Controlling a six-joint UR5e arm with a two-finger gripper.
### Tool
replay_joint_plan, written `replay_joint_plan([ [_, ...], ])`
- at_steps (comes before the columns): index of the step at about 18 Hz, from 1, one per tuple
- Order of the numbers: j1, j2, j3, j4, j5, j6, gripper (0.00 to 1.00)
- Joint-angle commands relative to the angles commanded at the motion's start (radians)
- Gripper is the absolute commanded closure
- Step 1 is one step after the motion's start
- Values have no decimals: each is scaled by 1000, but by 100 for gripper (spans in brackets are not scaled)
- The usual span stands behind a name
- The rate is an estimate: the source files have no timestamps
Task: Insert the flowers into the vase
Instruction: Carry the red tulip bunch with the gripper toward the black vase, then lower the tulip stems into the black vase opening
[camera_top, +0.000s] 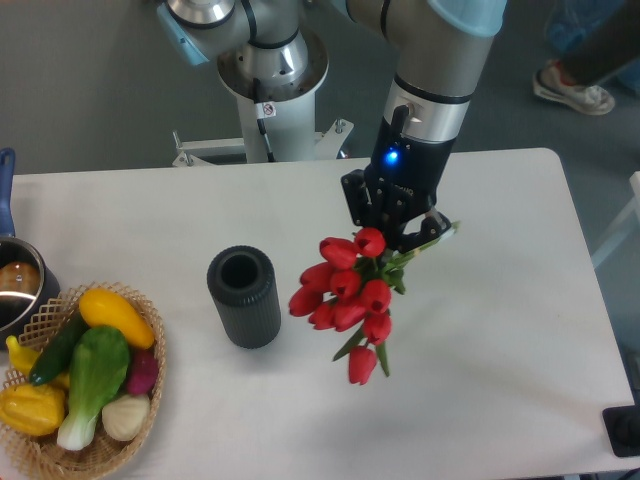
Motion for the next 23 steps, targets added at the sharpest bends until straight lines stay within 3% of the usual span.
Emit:
replay_joint_plan([
  [2,15,20,-51,58,-101,-34,100],
  [8,29,22,-82,65,-362,-91,100],
  [17,46,54,-63,77,-412,-235,100],
  [19,60,48,-80,103,-525,-240,100],
  [23,104,58,-180,151,-786,-230,100],
])
